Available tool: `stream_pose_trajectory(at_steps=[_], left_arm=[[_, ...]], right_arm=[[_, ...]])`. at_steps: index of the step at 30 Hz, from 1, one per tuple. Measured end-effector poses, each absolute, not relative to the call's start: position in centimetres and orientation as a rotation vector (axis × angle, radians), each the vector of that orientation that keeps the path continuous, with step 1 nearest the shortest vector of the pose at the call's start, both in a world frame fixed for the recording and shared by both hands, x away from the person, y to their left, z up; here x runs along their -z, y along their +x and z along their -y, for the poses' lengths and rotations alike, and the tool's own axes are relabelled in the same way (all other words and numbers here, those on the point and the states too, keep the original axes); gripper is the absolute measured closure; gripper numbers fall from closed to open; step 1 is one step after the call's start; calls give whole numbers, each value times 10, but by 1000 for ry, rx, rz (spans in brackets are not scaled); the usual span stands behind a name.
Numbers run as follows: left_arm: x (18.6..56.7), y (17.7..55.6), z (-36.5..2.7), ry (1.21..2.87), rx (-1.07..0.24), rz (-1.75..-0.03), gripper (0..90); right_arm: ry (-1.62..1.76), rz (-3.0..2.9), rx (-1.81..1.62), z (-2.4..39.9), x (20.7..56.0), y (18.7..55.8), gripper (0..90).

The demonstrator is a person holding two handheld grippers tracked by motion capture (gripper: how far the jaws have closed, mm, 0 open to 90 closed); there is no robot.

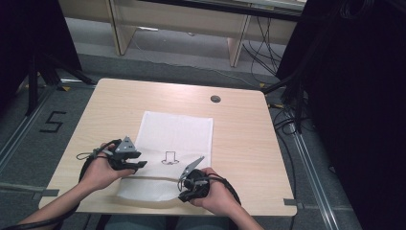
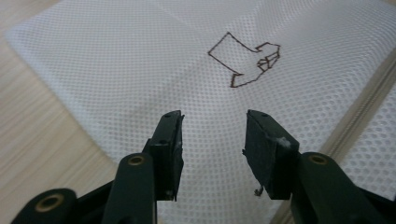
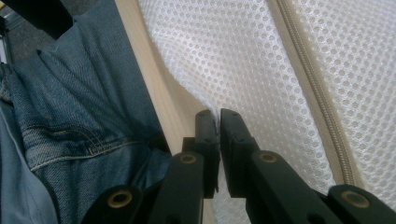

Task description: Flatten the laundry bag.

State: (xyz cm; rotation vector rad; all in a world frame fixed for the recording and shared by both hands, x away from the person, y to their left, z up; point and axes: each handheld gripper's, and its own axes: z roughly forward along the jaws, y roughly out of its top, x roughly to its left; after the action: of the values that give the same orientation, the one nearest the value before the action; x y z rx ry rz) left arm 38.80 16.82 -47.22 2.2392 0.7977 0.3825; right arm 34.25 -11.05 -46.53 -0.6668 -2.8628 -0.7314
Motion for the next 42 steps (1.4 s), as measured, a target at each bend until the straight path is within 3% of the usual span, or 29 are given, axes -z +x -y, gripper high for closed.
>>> stream_pose_trajectory(at_steps=[5,12,16,18,19,20,21,25,32,33,42], left_arm=[[478,382,-158,2269,-359,-756,555],[481,377,-157,2259,-316,-744,513],[483,373,-154,2251,-276,-747,528],[482,371,-149,2235,-248,-725,538],[481,369,-144,2227,-238,-710,551],[481,369,-144,2227,-238,-710,556],[481,368,-140,2225,-224,-700,573],[482,363,-127,2222,-149,-671,645],[497,362,-120,2332,-126,-645,732],[497,365,-123,2416,-136,-584,736],[502,364,-124,2382,-131,-616,750]], right_arm=[[-743,2842,715,114,468,341,851],[-809,2750,863,138,460,342,704],[-911,2744,964,159,452,349,675],[-999,2742,985,172,450,355,686],[-1100,2771,946,182,451,361,746],[-1100,2771,946,182,451,361,746],[-1199,2783,877,189,454,365,820],[-1233,2748,796,194,461,371,900],[-1237,2770,676,186,473,371,900],[-1237,2773,662,185,474,371,900],[-1225,2795,631,182,480,371,900]])
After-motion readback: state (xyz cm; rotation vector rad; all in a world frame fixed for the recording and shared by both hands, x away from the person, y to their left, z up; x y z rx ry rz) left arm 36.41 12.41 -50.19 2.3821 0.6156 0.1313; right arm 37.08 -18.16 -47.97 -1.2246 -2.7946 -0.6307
